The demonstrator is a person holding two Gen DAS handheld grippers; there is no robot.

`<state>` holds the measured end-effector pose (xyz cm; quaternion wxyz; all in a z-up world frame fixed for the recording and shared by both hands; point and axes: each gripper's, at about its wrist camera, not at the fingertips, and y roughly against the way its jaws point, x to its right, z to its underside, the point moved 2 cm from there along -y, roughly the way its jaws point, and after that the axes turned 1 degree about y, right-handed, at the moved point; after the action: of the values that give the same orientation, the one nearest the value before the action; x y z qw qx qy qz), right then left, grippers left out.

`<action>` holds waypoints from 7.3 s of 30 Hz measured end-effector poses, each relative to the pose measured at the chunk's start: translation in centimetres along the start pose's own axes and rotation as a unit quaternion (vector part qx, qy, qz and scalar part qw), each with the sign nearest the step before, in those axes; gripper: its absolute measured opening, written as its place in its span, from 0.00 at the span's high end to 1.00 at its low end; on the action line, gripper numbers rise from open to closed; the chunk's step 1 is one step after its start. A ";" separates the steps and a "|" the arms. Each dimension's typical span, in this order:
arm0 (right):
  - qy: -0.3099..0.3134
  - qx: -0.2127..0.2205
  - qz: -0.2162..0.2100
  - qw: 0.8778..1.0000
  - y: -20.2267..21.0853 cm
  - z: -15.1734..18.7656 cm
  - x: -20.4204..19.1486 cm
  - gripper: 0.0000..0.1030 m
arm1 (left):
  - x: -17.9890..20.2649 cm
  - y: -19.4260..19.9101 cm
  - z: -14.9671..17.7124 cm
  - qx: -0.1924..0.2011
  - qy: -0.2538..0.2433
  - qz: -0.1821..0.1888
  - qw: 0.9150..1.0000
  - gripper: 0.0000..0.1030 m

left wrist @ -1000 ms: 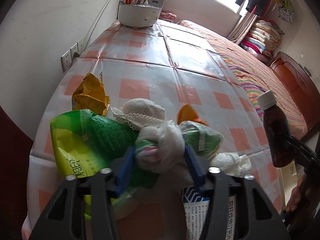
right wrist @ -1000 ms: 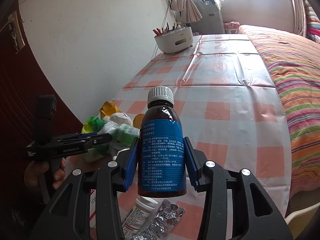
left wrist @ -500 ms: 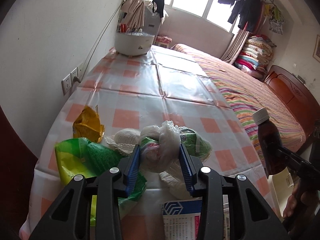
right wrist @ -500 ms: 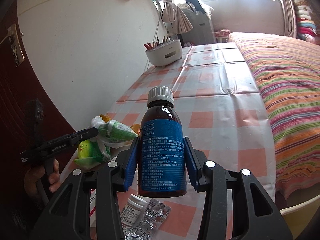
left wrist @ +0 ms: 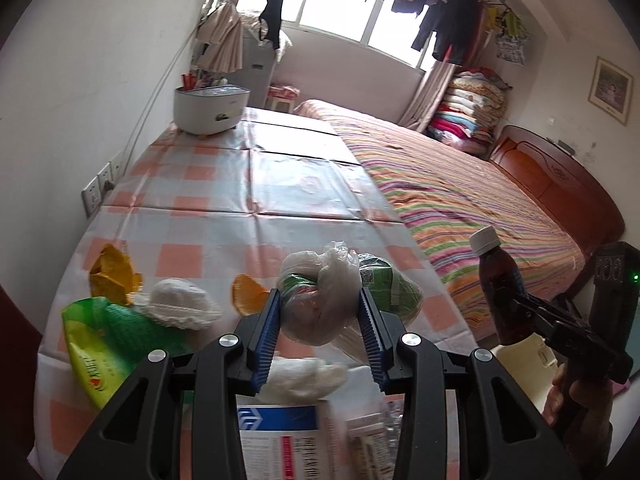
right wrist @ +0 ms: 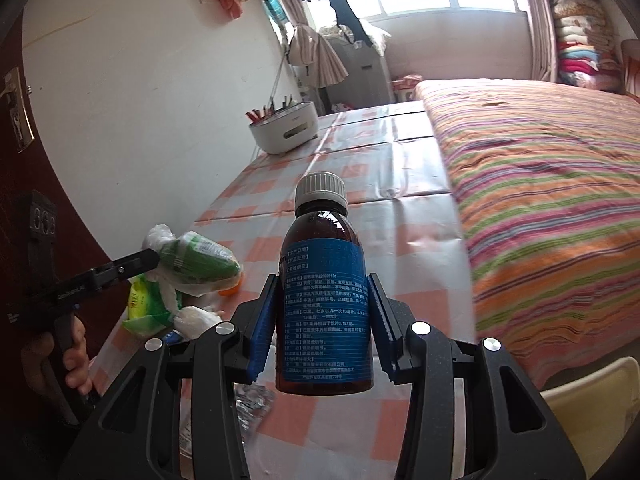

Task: Collect trash
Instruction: 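Carry the bottle over the cream bin and open the right tool, then drop the white plastic bag into the cream bin with the left tool, then reach the right tool to the silver blister pack and close on it, then grasp the green snack bag with the left tool while the right tool holds the blister pack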

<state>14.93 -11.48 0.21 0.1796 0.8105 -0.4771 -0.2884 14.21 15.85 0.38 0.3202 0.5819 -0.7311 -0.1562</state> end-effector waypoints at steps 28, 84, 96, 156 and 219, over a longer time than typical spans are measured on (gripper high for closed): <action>-0.106 0.055 0.182 0.976 12.3 9.1 13.0 0.56 | 17.2 -2.3 4.2 -0.055 -0.124 0.143 0.980 0.64; -0.075 0.148 0.112 0.980 11.0 6.2 5.8 0.38 | 8.8 4.9 0.6 0.037 -0.051 0.043 0.997 0.37; 0.026 0.022 -0.035 0.999 2.3 6.6 -5.8 0.38 | -0.3 6.9 -0.2 0.049 0.009 -0.016 0.999 0.37; 0.023 -0.069 -0.027 0.997 -3.3 7.4 -7.5 0.80 | -11.6 6.0 3.8 0.011 0.118 -0.113 0.987 0.37; -0.002 -0.025 -0.057 0.998 -1.4 6.1 -6.2 0.80 | -16.7 0.2 4.9 -0.041 0.236 -0.127 0.963 0.28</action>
<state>9.64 -5.50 -3.48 0.1821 0.8310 -0.4231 -0.3117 12.80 31.05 -7.93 0.4845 0.6765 -0.5483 -0.0836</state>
